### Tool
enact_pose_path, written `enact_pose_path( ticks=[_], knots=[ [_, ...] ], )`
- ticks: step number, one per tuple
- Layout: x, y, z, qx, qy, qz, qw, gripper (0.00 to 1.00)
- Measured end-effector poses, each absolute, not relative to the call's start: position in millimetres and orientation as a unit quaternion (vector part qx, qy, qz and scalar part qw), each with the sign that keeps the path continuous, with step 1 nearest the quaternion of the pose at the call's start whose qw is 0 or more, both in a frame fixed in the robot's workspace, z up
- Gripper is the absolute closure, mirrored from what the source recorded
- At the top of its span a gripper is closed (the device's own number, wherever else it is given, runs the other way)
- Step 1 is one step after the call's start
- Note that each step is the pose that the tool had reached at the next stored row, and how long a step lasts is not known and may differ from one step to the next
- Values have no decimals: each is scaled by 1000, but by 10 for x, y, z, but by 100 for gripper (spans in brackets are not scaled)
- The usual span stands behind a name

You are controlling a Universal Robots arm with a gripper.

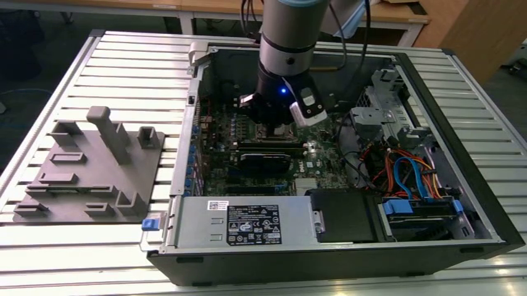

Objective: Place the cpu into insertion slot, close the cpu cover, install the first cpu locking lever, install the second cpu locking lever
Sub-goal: 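Install the second cpu locking lever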

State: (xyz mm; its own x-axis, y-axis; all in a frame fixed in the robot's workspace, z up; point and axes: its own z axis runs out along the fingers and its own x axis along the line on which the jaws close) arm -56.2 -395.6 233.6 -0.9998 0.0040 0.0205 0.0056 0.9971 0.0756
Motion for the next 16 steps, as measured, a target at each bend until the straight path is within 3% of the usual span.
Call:
enact_pose_path(
  ticks=[16],
  knots=[
    [-562,-4026,2363,-3,-999,-45,15,89]
  ],
)
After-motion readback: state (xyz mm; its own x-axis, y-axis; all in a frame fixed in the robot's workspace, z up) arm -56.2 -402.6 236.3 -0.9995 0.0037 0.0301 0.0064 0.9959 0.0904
